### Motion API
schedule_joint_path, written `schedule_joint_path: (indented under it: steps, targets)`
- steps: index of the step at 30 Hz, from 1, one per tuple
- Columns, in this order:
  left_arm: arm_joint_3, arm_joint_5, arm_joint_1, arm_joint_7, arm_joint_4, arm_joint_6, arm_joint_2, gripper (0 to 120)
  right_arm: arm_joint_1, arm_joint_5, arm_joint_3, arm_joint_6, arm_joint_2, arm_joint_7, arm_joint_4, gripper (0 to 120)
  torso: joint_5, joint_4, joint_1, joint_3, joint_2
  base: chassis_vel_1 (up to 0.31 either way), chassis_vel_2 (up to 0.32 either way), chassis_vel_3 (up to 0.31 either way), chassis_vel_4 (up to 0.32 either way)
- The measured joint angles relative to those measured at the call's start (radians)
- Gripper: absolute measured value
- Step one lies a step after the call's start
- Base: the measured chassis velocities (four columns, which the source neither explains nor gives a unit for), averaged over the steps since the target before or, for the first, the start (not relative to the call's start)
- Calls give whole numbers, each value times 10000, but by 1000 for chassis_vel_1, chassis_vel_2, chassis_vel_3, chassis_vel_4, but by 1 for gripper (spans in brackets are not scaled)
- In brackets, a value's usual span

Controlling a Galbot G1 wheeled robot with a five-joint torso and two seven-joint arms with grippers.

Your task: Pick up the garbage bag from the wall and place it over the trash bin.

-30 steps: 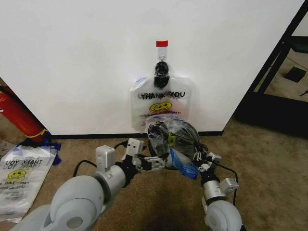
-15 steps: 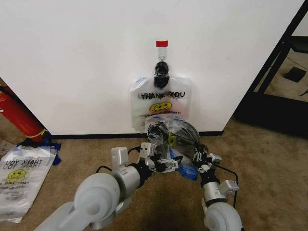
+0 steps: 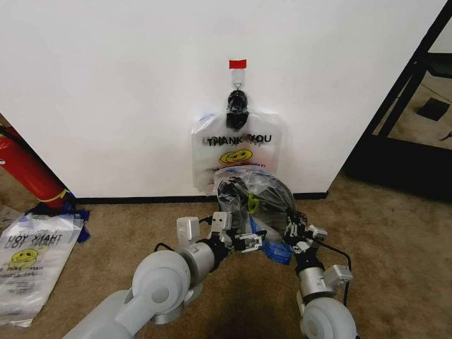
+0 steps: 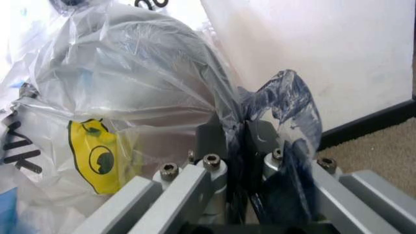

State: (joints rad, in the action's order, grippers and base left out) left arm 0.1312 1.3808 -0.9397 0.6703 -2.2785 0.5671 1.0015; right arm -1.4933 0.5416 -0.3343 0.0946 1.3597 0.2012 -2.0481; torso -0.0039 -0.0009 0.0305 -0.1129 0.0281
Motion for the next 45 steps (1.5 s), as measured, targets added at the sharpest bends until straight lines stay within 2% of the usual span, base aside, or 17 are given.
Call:
schedule_joint_path:
  steps: [5, 6, 8, 12, 14, 15, 21, 28, 34, 37, 40, 44, 45]
  targets:
    - [103, -70, 29, -4, 194, -2, 135, 59, -36, 11, 2, -3, 79, 12, 0, 1, 0, 0, 0, 0, 0, 0, 0, 0, 0]
    - [132, -91, 24, -3, 232, -2, 176, 52, -47, 5, 2, -3, 89, 13, 4, 1, 0, 0, 0, 0, 0, 0, 0, 0, 0]
    - [146, -100, 22, -3, 242, -2, 192, 50, -49, 2, 2, -3, 93, 14, 8, 1, 0, 0, 0, 0, 0, 0, 0, 0, 0]
    - [220, -140, 39, -10, 295, -10, 273, 33, -36, -3, -26, -3, 117, 40, 41, 1, 0, 0, 0, 0, 0, 0, 0, 0, 0]
    - [240, -141, 82, -17, 304, -15, 252, 25, -12, -3, -43, -6, 118, 57, 57, 1, 0, 0, 0, 0, 0, 0, 0, 0, 0]
    - [240, -141, 82, -17, 304, -15, 252, 25, -12, -3, -43, -6, 118, 57, 57, 1, 0, 0, 0, 0, 0, 0, 0, 0, 0]
    - [243, -141, 245, -135, 456, -17, 98, 0, 49, 21, -87, -13, 116, 95, 122, 1, 0, 0, 0, 0, 0, 0, 0, 0, 0]
    - [387, -165, 272, -182, 506, -54, 259, 0, 87, 49, -126, -30, 115, 129, 145, 1, -1, -1, 0, 0, 0, 0, 0, 0, 0]
    - [278, -285, 47, -294, 320, -181, 98, 0, 155, 227, -187, -65, 141, 204, 167, 1, -2, -2, 0, 0, 0, 0, 0, 0, 0]
    - [-150, -510, -653, -486, -174, -236, -375, 0, 280, 730, -283, -224, 240, 470, 134, 1, 0, 2, 0, 0, 0, 0, 0, 0, 0]
    - [-349, -629, -964, -553, -302, -254, -460, 0, 319, 993, -293, -331, 258, 618, 61, 1, -1, 0, 0, 0, 0, 0, 0, 0, 0]
    - [-1038, -1084, -2342, -795, -473, -324, -446, 0, 491, 1888, -398, -704, 295, 1115, -110, 1, -1, 0, 0, 0, 0, 0, 0, 0, 0]
    - [-1038, -1084, -2342, -795, -473, -324, -446, 0, 491, 1888, -398, -704, 295, 1115, -110, 1, -1, 0, 0, 0, 0, 0, 0, 0, 0]
